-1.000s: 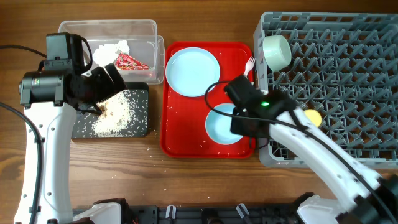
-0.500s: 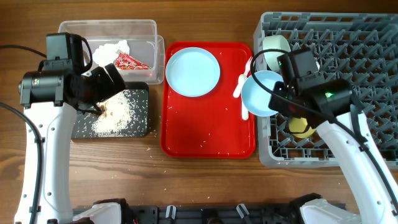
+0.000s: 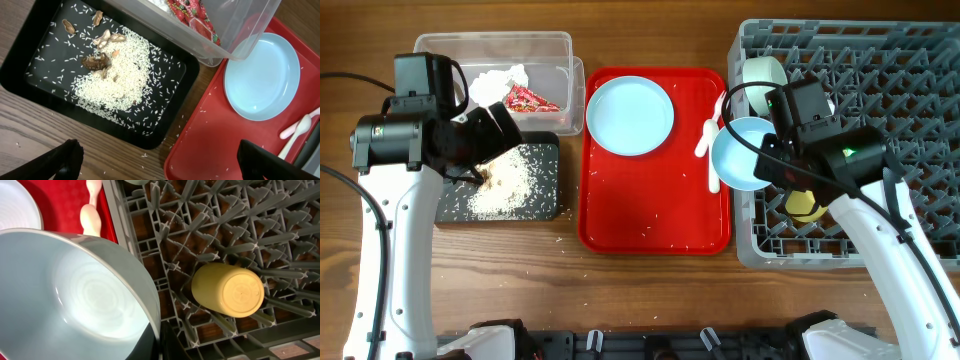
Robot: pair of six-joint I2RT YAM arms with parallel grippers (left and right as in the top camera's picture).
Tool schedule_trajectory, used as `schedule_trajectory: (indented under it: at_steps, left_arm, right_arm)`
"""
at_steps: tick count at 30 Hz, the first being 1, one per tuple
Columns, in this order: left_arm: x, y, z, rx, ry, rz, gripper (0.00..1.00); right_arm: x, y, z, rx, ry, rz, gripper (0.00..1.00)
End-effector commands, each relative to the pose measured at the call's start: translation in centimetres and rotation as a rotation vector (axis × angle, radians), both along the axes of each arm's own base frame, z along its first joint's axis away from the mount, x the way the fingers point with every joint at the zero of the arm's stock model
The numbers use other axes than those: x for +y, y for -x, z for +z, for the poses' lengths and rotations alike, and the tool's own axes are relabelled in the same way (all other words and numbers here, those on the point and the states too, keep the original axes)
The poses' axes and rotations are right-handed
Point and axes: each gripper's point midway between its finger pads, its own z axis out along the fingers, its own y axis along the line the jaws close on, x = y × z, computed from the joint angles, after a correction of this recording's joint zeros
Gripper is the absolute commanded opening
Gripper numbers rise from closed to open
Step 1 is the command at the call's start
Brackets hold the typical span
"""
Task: Sort waste into correct bins and load items into the dishwasher rack
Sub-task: 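Lower the light-blue bowl into the rack and open the right gripper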
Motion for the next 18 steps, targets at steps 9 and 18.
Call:
schedule_trajectory:
  at_steps: [9,18]
  left_arm:
    - [0.0,-0.1,0.3,-0.012,0.003,-0.009,1.00]
    - [0.0,-0.1,0.3,-0.011,0.003,-0.009,1.00]
  right_arm:
    - [-2.9,-1.0,0.2,-0.022,0.160,-0.113,0.04]
    - [-10.3,-3.7,5.1,-0.273,0.563,-0.382,0.04]
